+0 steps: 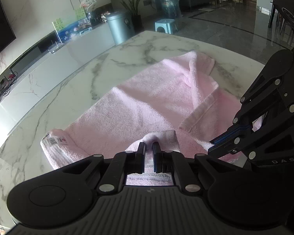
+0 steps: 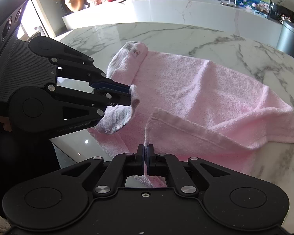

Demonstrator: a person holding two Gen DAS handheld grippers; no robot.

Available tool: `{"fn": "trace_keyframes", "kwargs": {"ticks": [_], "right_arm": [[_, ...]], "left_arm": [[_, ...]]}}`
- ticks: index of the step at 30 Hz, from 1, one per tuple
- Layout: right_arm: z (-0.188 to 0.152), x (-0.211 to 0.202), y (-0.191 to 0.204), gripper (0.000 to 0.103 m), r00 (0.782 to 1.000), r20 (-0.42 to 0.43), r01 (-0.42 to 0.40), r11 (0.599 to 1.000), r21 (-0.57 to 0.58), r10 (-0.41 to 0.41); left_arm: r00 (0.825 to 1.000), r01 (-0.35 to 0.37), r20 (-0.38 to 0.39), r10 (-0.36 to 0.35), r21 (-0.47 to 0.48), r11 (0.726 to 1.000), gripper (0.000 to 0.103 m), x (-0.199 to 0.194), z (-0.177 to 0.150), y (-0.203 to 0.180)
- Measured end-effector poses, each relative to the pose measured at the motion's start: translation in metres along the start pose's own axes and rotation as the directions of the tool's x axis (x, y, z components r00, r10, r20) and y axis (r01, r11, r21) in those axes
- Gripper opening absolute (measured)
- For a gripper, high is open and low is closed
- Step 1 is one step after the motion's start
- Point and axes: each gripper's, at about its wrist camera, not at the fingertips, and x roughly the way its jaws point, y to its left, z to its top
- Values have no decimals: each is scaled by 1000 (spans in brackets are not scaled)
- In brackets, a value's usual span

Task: Fold towel

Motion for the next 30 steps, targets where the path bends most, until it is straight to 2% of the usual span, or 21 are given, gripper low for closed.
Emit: {"fn": "trace_keyframes", "kwargs": {"ticks": [6, 11, 21, 25, 30], "right_arm": [[2, 13, -1, 1, 999, -49, -18, 999, -36, 17], [2, 26, -1, 1, 995, -93, -33, 997, -66, 27], [-1, 40, -5, 1, 986, -162, -56, 997, -44, 49], [-1, 44, -8, 1, 983, -177, -61, 997, -37, 53], [-2, 45, -9, 1, 981, -181, -70, 997, -27, 64]], "left_arm": [[997, 57, -59, -54, 43, 997, 6, 13, -4, -4], [987, 131, -98, -124, 66, 989, 6, 25, -11, -3], [978, 168, -134, -161, 43, 985, 6, 46, -12, 8], [972, 192, -142, -189, 14, 981, 8, 51, -13, 11], [956, 250, -134, -261, -96, 964, 18, 47, -12, 28]]}}
